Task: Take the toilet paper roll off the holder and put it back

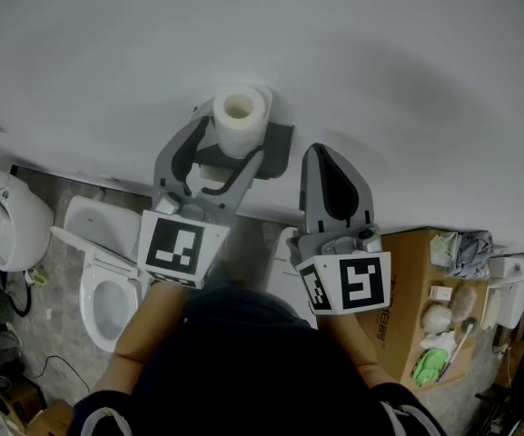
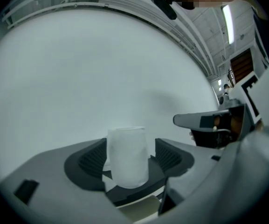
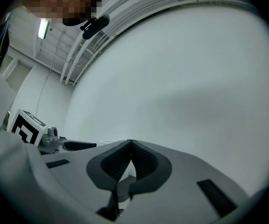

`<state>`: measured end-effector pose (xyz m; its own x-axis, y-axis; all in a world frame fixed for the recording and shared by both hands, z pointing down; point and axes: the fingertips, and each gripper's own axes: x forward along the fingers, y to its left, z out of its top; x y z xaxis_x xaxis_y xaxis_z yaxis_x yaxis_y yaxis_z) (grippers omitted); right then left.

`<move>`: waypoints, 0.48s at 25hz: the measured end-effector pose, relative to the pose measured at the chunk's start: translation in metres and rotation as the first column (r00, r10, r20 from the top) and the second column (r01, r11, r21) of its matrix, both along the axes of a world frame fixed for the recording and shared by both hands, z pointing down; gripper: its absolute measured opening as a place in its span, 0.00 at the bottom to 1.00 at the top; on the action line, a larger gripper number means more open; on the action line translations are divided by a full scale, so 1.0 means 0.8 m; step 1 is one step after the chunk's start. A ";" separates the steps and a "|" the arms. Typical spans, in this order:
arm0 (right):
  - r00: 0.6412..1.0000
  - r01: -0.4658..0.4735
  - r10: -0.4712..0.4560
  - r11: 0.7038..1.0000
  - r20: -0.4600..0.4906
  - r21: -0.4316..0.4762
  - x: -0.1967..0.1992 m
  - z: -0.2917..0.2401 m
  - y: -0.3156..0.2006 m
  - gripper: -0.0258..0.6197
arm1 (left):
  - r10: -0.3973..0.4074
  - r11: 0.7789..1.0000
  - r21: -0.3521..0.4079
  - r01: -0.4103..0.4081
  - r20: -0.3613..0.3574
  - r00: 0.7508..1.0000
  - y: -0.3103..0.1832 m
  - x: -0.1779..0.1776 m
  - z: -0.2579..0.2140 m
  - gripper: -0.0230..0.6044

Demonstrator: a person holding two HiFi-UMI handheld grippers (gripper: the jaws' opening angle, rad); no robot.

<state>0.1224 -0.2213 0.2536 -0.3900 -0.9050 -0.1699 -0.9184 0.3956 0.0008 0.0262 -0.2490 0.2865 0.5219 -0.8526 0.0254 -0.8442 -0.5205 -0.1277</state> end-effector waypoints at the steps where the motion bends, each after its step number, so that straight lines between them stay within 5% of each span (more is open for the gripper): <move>1: 1.000 0.002 -0.002 1.000 -0.001 0.001 0.000 0.000 0.000 0.06 | 0.000 1.000 -0.002 0.000 0.003 1.000 -0.002 0.001 0.001 0.53; 12: 1.000 0.010 -0.010 1.000 -0.003 0.004 0.009 -0.001 -0.001 0.06 | -0.016 1.000 -0.010 0.016 0.029 0.999 -0.021 -0.001 0.013 0.53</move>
<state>0.1295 -0.2222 0.2529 -0.3995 -0.9004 -0.1724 -0.9144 0.4048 0.0046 0.0250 -0.2658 0.2968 0.5072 -0.8604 0.0494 -0.8484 -0.5086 -0.1468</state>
